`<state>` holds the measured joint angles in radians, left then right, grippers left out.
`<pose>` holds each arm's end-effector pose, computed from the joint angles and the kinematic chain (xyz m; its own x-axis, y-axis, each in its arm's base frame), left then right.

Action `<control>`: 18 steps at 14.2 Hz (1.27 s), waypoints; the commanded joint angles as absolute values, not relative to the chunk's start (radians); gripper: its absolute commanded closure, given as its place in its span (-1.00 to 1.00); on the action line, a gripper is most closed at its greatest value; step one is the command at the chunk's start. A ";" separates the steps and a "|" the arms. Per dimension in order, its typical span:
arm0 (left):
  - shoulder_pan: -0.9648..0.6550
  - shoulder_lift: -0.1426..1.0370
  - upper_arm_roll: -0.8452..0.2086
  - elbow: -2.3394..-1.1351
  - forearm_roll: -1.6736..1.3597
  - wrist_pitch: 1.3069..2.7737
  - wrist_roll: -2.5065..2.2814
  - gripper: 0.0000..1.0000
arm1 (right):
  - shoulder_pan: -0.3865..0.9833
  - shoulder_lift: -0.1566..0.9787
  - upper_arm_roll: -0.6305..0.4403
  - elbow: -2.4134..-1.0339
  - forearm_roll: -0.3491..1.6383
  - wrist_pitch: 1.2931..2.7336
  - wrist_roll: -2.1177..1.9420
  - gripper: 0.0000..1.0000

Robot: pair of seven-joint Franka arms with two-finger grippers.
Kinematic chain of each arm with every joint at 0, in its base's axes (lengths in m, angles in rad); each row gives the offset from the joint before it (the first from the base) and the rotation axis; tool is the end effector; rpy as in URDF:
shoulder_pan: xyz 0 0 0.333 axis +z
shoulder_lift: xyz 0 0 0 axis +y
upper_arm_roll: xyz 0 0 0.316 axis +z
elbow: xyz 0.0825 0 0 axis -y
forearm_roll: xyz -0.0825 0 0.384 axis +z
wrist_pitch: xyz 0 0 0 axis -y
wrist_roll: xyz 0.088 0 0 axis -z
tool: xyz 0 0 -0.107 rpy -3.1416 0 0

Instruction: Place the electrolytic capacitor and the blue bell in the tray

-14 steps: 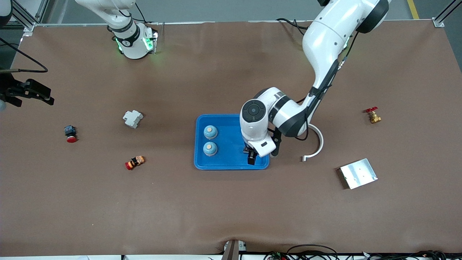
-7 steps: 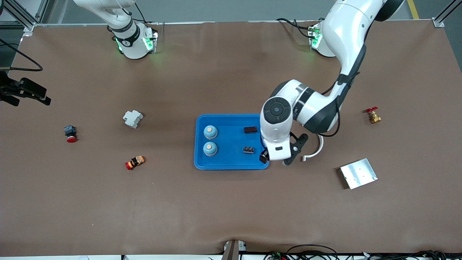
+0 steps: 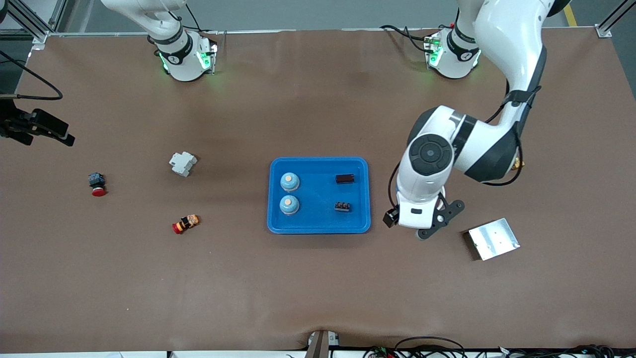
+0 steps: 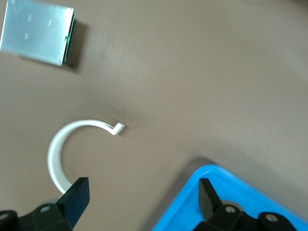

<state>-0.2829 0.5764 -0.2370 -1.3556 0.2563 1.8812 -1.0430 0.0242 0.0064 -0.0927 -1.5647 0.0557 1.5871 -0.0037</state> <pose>0.6434 -0.3070 0.3917 0.8880 0.4530 0.0786 0.4588 -0.8841 -0.0886 0.5573 -0.0322 0.6254 0.9977 -0.0656 0.0162 -0.0647 -0.9964 -0.0550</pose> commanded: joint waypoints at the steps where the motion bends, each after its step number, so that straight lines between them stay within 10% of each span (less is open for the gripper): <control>1: -0.256 0.515 -0.229 -1.381 0.235 1.852 -0.651 -1.00 | 0.043 0.005 -0.107 -1.549 0.071 1.559 0.015 -1.00; 18: -0.094 0.385 -0.238 -1.391 0.221 1.824 -0.292 -1.00 | 0.026 0.012 -0.104 -1.500 -0.020 1.560 0.020 -1.00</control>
<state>-0.1193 0.4247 -0.2318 -1.3622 0.2436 1.8462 -0.3422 0.0225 0.0066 -0.1128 -1.5214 0.0210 1.5727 -0.0030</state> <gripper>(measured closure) 0.000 0.000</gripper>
